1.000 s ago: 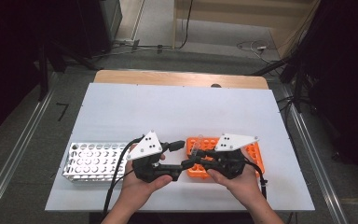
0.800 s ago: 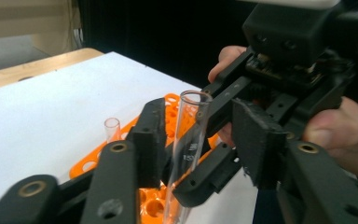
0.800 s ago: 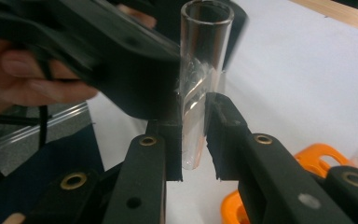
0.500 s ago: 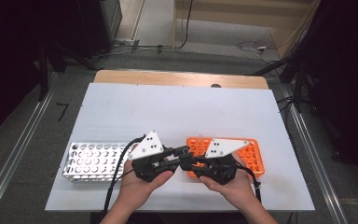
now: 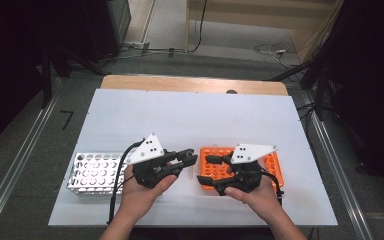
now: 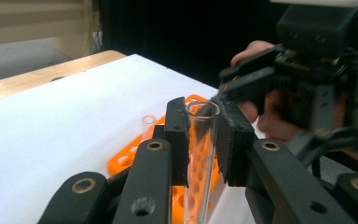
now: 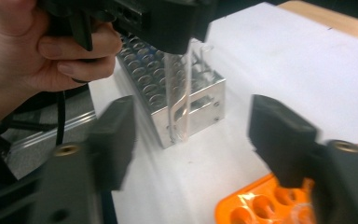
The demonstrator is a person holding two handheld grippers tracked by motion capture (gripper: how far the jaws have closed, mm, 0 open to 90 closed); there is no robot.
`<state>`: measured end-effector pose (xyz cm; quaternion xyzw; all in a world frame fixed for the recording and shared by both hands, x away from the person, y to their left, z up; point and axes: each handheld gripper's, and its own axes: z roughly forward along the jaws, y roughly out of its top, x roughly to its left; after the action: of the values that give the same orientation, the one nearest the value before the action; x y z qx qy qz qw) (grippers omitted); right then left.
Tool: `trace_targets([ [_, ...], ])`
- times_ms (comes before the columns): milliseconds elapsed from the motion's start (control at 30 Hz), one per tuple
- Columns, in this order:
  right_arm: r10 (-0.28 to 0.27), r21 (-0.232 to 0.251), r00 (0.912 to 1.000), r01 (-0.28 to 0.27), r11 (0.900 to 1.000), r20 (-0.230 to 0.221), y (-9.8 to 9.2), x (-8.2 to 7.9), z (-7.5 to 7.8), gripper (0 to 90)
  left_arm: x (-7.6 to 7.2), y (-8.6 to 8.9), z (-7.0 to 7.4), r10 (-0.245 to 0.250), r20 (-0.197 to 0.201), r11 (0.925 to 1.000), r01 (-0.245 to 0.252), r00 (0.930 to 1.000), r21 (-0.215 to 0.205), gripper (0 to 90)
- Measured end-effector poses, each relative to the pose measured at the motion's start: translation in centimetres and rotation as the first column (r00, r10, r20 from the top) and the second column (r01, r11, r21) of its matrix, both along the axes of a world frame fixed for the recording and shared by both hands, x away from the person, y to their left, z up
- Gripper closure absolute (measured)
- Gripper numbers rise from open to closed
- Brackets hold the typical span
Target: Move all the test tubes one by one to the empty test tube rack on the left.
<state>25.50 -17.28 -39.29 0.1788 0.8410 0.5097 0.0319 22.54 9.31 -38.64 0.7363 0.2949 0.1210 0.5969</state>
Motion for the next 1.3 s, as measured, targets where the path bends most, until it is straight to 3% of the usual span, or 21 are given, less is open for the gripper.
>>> trace_targets([
  [100, -0.023, 0.015, 0.9997, 0.023, 1.000, 0.003, -0.9, 0.3, 0.3, 14.1, 0.2, 0.9, 0.1, 0.027, 0.002, 0.9996, -0.027, 0.9996, -0.005, 76.3],
  [233, -0.049, 0.025, 0.9987, 0.049, 0.999, 0.010, -2.1, 0.8, 0.4, 7.6, 0.4, 2.0, 0.4, 0.062, 0.009, 0.9980, -0.061, 0.9981, -0.011, 76.3],
  [367, -0.085, 0.059, 0.9964, 0.084, 0.995, 0.003, -3.6, 1.2, 0.6, 2.8, 0.5, 3.3, 0.6, 0.099, 0.008, 0.9949, -0.099, 0.9950, -0.021, 76.3],
  [533, -0.134, 0.066, 0.9909, 0.134, 0.989, 0.005, -5.7, 1.6, 0.7, 0.0, 0.8, 4.9, 0.7, 0.141, 0.009, 0.9896, -0.141, 0.9899, -0.030, 76.3],
  [900, -0.217, 0.072, 0.9761, 0.217, 0.974, -0.008, -9.9, 2.4, 0.3, 0.0, 1.2, 8.2, 0.6, 0.247, 0.008, 0.9681, -0.246, 0.9690, -0.047, 76.3],
  [1033, -0.261, 0.073, 0.9654, 0.260, 0.963, 0.005, -11.5, 2.7, 0.1, 0.0, 1.4, 8.9, 0.4, 0.273, 0.010, 0.9615, -0.272, 0.9621, -0.040, 76.3],
  [1300, -0.317, 0.063, 0.9482, 0.316, 0.947, 0.013, -14.1, 3.4, -0.5, 0.0, 1.6, 10.7, -0.2, 0.339, 0.012, 0.9405, -0.339, 0.9406, -0.025, 76.3],
])
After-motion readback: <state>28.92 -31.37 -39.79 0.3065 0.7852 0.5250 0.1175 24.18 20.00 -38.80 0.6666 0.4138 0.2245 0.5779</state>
